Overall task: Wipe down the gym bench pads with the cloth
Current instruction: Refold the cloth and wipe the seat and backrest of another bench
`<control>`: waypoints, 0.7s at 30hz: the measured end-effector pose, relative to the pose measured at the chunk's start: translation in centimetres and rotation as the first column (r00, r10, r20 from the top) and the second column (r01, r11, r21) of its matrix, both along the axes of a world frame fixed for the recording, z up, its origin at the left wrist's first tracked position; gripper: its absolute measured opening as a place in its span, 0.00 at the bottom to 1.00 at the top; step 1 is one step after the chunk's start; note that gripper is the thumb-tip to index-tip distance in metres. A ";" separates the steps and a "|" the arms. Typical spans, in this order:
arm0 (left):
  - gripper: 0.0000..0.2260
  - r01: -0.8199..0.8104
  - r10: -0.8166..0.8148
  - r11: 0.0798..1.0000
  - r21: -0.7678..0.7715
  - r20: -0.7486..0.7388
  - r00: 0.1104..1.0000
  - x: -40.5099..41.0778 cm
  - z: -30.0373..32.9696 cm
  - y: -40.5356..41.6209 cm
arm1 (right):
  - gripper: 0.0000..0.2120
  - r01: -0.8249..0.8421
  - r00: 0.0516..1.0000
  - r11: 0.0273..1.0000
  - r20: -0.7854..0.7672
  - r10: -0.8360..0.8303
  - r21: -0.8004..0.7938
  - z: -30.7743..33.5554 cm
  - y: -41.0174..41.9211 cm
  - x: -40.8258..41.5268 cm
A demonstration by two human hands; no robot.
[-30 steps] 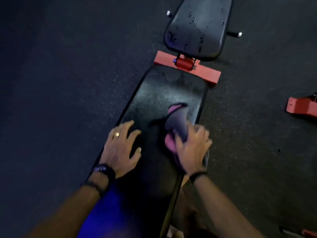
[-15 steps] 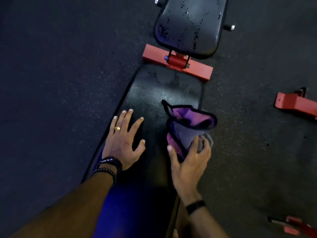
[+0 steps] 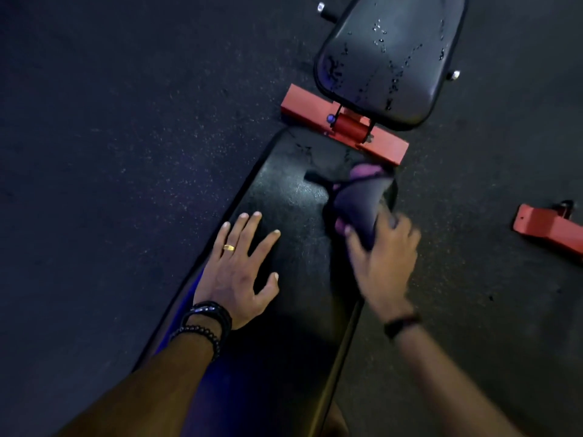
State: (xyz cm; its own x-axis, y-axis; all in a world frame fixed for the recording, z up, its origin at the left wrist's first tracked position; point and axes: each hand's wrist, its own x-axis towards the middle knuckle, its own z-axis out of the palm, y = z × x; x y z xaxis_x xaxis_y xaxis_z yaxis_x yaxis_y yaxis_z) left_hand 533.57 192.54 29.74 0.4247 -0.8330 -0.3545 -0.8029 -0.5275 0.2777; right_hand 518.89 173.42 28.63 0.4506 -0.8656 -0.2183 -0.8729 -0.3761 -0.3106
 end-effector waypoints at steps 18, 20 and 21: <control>0.31 0.013 -0.012 0.999 0.043 -0.002 1.000 0.0 -0.3 0.0 | 0.31 -0.131 0.989 0.985 -0.088 0.121 -0.111 -0.9 -1.2 3.1; 0.31 0.007 -0.006 0.999 0.036 -0.009 1.000 0.1 -0.3 0.0 | 0.30 -0.183 0.978 0.973 -0.124 0.166 -0.141 -1.4 -2.7 5.0; 0.31 0.008 -0.008 0.999 0.036 -0.011 1.000 0.2 -0.3 -0.1 | 0.29 -0.193 0.973 0.967 -0.156 0.168 -0.167 -2.2 -4.5 7.0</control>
